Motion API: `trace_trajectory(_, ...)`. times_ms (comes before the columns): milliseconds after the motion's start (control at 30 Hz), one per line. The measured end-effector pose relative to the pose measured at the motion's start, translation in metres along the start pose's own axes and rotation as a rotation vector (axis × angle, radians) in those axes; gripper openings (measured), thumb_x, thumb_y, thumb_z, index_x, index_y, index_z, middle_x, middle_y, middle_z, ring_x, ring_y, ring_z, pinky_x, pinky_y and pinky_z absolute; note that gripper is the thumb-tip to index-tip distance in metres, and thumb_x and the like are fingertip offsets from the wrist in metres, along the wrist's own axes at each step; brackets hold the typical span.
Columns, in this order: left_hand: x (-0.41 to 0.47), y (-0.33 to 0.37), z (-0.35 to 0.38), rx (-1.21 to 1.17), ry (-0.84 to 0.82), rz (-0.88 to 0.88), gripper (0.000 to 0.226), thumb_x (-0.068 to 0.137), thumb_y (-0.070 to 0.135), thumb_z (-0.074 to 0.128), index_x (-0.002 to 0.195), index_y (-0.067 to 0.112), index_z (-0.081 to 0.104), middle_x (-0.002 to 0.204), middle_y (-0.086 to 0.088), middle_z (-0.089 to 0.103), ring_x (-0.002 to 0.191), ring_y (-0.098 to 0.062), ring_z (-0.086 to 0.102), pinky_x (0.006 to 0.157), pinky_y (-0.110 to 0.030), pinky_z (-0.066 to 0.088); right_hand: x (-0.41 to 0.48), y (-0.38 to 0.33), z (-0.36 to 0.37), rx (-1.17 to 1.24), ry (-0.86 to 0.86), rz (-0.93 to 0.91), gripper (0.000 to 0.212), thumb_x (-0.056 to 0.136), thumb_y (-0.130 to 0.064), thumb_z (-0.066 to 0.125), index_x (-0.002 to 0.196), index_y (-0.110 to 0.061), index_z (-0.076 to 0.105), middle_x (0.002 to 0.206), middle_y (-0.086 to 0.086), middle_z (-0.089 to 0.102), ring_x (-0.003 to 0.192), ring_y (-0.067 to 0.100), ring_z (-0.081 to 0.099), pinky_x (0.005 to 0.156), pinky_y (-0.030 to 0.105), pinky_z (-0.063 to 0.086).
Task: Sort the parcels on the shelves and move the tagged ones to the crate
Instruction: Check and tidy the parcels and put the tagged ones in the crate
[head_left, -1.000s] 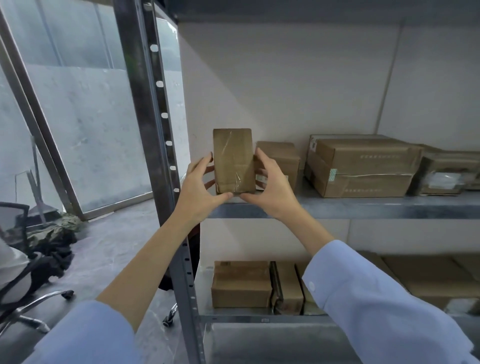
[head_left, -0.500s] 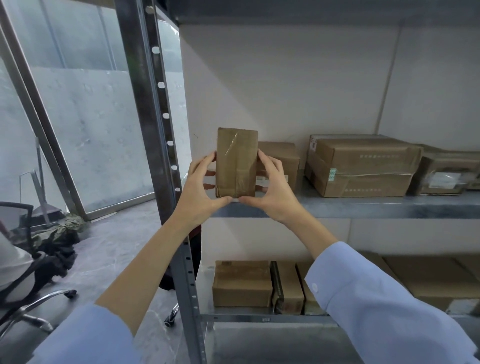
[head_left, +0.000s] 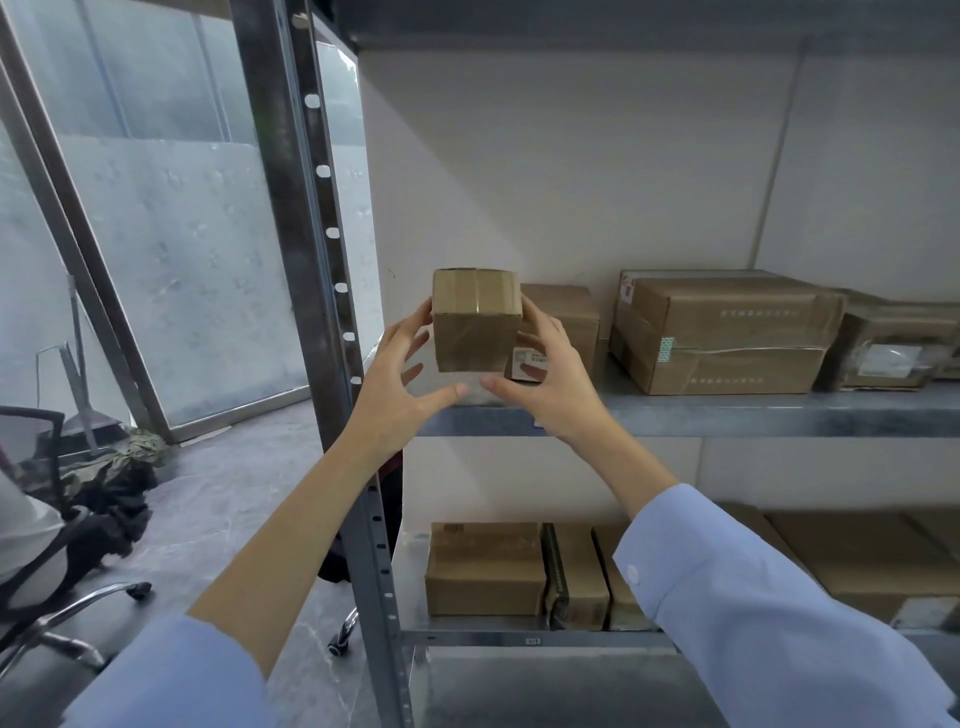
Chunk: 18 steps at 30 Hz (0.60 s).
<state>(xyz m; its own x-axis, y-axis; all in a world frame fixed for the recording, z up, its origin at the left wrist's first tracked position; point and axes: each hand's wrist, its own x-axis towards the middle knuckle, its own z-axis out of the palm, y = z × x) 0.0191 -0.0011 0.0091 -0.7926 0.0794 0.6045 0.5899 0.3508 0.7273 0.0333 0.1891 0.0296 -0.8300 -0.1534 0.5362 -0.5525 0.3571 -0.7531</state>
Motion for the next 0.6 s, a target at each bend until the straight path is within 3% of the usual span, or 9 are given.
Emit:
trace_trajectory(67,-0.0008,-0.0003,0.0001,-0.010,0.007,-0.006,0.078,0.074,0.036,0.081,0.134,0.050,0.032,0.140,0.020,0.042,0.122,0.001,0.047,0.091,-0.013,0.039,-0.0011,0.0006,-0.0014,0.018,0.004,0.000,0.088,0.079,-0.018,0.080,0.151,-0.023,0.030,0.146,-0.005,0.042,0.128,0.006,0.045,0.105,0.022,0.039)
trace_trajectory(167,-0.0024,0.0015,0.0003,-0.062,0.007,-0.007,0.072,0.075,0.034,0.079,0.131,0.045,0.036,0.131,0.031,0.046,0.120,0.003,0.050,0.090,-0.008,0.043,-0.0028,-0.0005,-0.0022,0.062,0.008,0.023,0.081,0.078,-0.020,0.081,0.145,-0.023,0.035,0.140,-0.010,0.048,0.124,0.003,0.048,0.104,0.024,0.043)
trace_trajectory(267,-0.0038,0.0031,0.0000,-0.076,0.003,-0.003,0.065,0.080,0.026,0.078,0.127,0.047,0.039,0.124,0.042,0.046,0.118,0.013,0.048,0.088,-0.003,0.042,-0.0055,-0.0016,-0.0006,0.128,0.015,0.055,0.081,0.080,-0.020,0.080,0.144,-0.029,0.032,0.132,-0.023,0.044,0.117,-0.012,0.044,0.097,0.008,0.040)
trace_trajectory(333,-0.0043,0.0043,0.0007,-0.070,0.003,0.008,0.067,0.081,0.028,0.078,0.130,0.047,0.037,0.129,0.032,0.047,0.120,0.011,0.047,0.090,-0.004,0.041,-0.0067,-0.0016,0.0003,0.164,0.024,0.069,0.086,0.080,-0.019,0.079,0.148,-0.029,0.027,0.137,-0.021,0.040,0.121,-0.008,0.043,0.095,0.004,0.039)
trace_trajectory(433,-0.0054,0.0063,0.0034,-0.059,0.016,-0.002,0.073,0.077,0.035,0.077,0.139,0.037,0.037,0.131,0.022,0.045,0.118,0.011,0.048,0.091,-0.008,0.043,-0.0077,-0.0030,0.0017,0.167,0.030,0.066,0.085,0.081,-0.016,0.078,0.150,-0.026,0.029,0.140,-0.012,0.036,0.127,0.005,0.044,0.100,0.013,0.042)
trace_trajectory(533,-0.0063,0.0067,0.0040,-0.030,0.037,-0.003,0.074,0.079,0.028,0.079,0.143,0.025,0.042,0.135,0.012,0.045,0.123,-0.004,0.050,0.102,-0.027,0.046,-0.0087,-0.0050,0.0022,0.140,0.035,0.044,0.081,0.081,-0.015,0.078,0.148,-0.025,0.034,0.141,-0.008,0.037,0.127,0.006,0.044,0.105,0.021,0.042)
trace_trajectory(600,-0.0075,0.0074,0.0036,-0.025,0.049,0.006,0.074,0.078,0.027,0.079,0.142,0.022,0.043,0.137,0.007,0.045,0.124,-0.006,0.050,0.104,-0.032,0.047,-0.0092,-0.0060,0.0019,0.118,0.038,0.037,0.079,0.080,-0.015,0.079,0.146,-0.024,0.037,0.141,-0.007,0.039,0.127,0.006,0.045,0.106,0.023,0.043)
